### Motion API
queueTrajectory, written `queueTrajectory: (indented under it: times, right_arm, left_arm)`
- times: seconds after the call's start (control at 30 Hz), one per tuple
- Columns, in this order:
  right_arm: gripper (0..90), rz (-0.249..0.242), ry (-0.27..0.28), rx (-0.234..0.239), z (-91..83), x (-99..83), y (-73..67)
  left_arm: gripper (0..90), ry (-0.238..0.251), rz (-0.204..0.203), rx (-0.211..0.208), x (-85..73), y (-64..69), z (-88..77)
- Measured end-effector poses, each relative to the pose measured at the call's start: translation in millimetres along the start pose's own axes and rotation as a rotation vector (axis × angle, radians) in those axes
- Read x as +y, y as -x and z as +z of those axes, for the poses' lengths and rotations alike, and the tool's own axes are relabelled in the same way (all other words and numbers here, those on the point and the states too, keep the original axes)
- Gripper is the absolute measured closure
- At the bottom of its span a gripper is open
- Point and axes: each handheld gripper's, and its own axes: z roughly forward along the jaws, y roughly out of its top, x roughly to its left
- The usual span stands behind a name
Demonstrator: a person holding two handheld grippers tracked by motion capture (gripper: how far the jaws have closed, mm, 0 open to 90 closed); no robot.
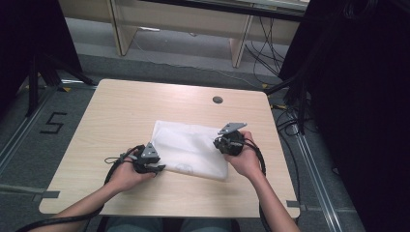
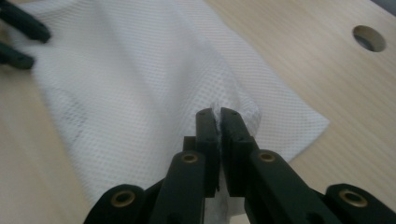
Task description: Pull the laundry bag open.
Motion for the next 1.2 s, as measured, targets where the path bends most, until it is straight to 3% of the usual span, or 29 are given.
queueTrajectory:
  times: [0.1,0.2,0.37,0.43,0.5,0.63,0.7,0.87,0.93,0.97,1.07,1.17,1.2]
  right_arm:
    - [87.7,-0.013,0.013,0.048,-8.8,-6.6,-10.5]
    - [87.8,-0.022,0.039,0.125,-15.6,-14.2,-22.9]
    - [88.0,-0.062,0.013,0.268,-23.9,-24.7,-42.5]
    - [88.0,-0.075,-0.006,0.306,-23.0,-29.5,-51.9]
    - [88.0,-0.086,-0.022,0.323,-22.4,-33.6,-56.7]
    - [88.0,-0.089,-0.052,0.354,-21.7,-42.1,-66.4]
    - [88.0,-0.096,-0.068,0.364,-21.4,-46.4,-71.3]
    - [88.0,-0.099,-0.121,0.394,-20.3,-57.2,-80.4]
    - [88.0,-0.103,-0.130,0.398,-19.5,-60.9,-81.3]
    - [88.0,-0.098,-0.133,0.403,-19.6,-62.1,-82.2]
    - [88.0,-0.100,-0.148,0.403,-20.2,-65.5,-83.7]
    - [88.0,-0.116,-0.155,0.402,-20.9,-67.9,-83.4]
    - [88.0,-0.101,-0.170,0.412,-22.0,-68.6,-85.2]
  left_arm:
    - [63.4,-0.002,-0.022,0.011,0.0,3.3,0.2]
    - [64.9,-0.011,0.003,0.020,1.0,3.8,-0.7]
    - [65.9,-0.011,-0.024,0.020,0.9,5.8,-0.1]
    - [65.9,-0.010,-0.005,0.021,0.8,4.7,-0.6]
    - [65.9,-0.004,-0.030,0.018,0.0,6.2,0.2]
    - [65.1,0.001,-0.007,0.016,-0.7,4.3,-0.7]
    - [62.7,0.008,-0.041,0.006,-2.3,4.1,-0.4]
    - [59.4,0.007,-0.041,-0.008,-3.4,1.4,-4.8]
    - [58.3,0.003,-0.066,-0.014,-3.5,1.1,-9.7]
    - [58.5,0.009,-0.055,-0.018,-3.3,-0.2,-17.6]
    - [58.1,0.011,-0.093,-0.031,-5.7,-2.9,-41.3]
    - [59.3,0.064,-0.153,-0.008,-11.3,-9.6,-69.4]
    - [59.9,0.083,-0.160,0.009,-13.4,-13.3,-78.7]
